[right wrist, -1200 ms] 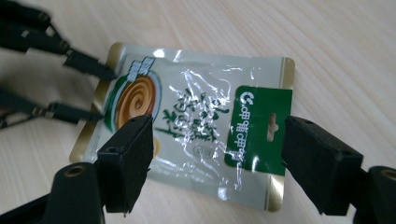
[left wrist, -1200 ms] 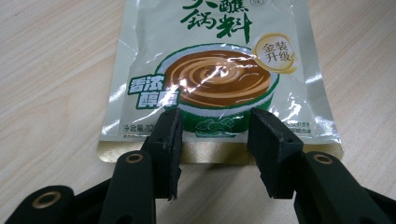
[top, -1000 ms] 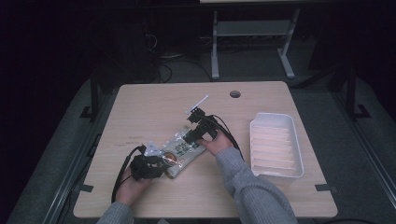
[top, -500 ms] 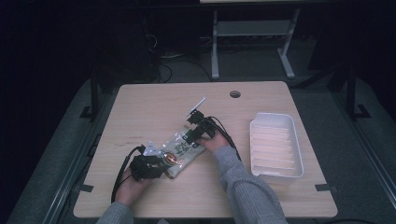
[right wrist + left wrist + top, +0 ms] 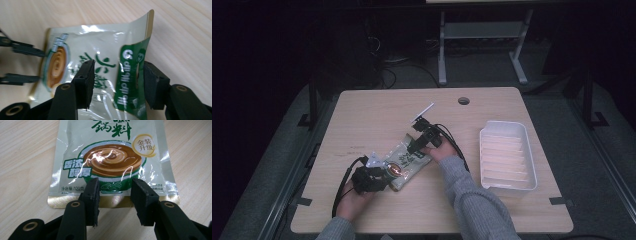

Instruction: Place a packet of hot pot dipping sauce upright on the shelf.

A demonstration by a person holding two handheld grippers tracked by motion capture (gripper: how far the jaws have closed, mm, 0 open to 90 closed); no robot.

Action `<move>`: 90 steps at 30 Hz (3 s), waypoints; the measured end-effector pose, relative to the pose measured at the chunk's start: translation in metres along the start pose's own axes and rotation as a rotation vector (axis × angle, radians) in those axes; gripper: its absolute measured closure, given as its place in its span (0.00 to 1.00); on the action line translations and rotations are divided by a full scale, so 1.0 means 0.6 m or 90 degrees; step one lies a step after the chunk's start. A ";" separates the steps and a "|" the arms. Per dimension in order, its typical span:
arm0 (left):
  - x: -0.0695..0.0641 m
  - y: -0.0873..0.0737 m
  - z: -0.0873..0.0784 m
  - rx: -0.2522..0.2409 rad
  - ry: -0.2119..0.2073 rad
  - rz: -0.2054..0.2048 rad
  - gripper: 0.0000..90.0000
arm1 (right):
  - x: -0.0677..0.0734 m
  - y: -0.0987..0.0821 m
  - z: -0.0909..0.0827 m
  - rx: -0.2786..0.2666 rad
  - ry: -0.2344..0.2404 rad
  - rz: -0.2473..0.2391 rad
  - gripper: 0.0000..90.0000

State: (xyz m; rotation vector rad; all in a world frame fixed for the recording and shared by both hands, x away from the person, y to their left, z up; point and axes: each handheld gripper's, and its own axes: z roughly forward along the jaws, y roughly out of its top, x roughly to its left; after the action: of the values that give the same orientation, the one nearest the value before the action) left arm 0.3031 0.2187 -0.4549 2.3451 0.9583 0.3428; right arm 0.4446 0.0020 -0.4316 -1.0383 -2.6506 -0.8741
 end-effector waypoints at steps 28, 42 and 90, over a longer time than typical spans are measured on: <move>-0.002 -0.004 -0.003 -0.013 -0.005 0.006 0.59 | 0.001 0.002 0.006 0.042 -0.056 -0.010 0.99; 0.003 -0.019 -0.034 -0.068 0.009 -0.011 0.49 | 0.030 0.006 -0.055 -0.008 -0.012 -0.056 0.99; 0.036 -0.047 -0.051 -0.094 0.015 -0.047 0.36 | 0.131 0.017 -0.233 -0.027 0.103 -0.232 1.00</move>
State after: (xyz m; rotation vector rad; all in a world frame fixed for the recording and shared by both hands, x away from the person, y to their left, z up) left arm 0.2896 0.2630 -0.4469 2.1714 0.9931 0.3981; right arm 0.3847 -0.0278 -0.2852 -0.4692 -2.7330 -1.0343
